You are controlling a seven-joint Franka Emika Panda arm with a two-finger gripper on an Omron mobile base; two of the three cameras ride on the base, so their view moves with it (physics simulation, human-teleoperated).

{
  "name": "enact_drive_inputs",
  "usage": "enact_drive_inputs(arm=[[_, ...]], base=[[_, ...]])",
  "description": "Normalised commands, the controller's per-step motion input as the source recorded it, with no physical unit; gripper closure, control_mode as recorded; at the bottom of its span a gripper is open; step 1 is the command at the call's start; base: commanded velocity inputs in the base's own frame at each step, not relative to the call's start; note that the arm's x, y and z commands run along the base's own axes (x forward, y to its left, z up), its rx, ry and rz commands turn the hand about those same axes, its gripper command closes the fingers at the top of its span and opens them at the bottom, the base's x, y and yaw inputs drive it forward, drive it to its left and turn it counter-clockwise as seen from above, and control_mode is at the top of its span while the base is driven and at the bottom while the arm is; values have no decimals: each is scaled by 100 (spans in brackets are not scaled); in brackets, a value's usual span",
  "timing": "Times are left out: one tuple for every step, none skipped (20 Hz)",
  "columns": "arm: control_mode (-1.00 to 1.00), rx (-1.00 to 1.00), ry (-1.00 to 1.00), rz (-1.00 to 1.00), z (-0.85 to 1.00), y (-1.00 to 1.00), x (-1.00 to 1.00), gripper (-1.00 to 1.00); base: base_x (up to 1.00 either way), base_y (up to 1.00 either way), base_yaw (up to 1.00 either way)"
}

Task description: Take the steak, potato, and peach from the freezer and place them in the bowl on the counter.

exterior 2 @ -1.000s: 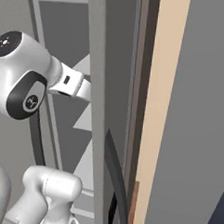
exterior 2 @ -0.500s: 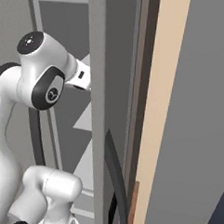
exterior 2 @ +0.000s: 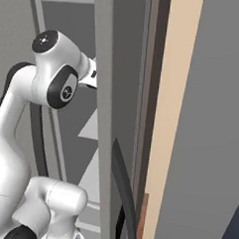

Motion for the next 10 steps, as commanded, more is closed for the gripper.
enact_drive_inputs(arm=[[-100,0,-3,0,0,1,24,-100],[-100,0,-4,0,0,4,31,-100],[-100,0,-3,0,0,4,35,-100],[-100,0,-4,0,0,3,40,-100],[-100,0,-4,0,0,0,46,-100],[-100,0,-4,0,0,0,51,-100],[-100,0,-2,0,0,0,56,-100],[-100,0,-3,0,0,0,58,-100],[-100,0,-4,0,0,0,56,-100],[-100,0,-3,0,0,3,55,-100]], base=[[0,0,0],[0,0,0],[0,0,0],[0,0,0],[0,0,0],[0,0,0],[0,0,0],[0,0,0],[0,0,0],[0,0,0]])
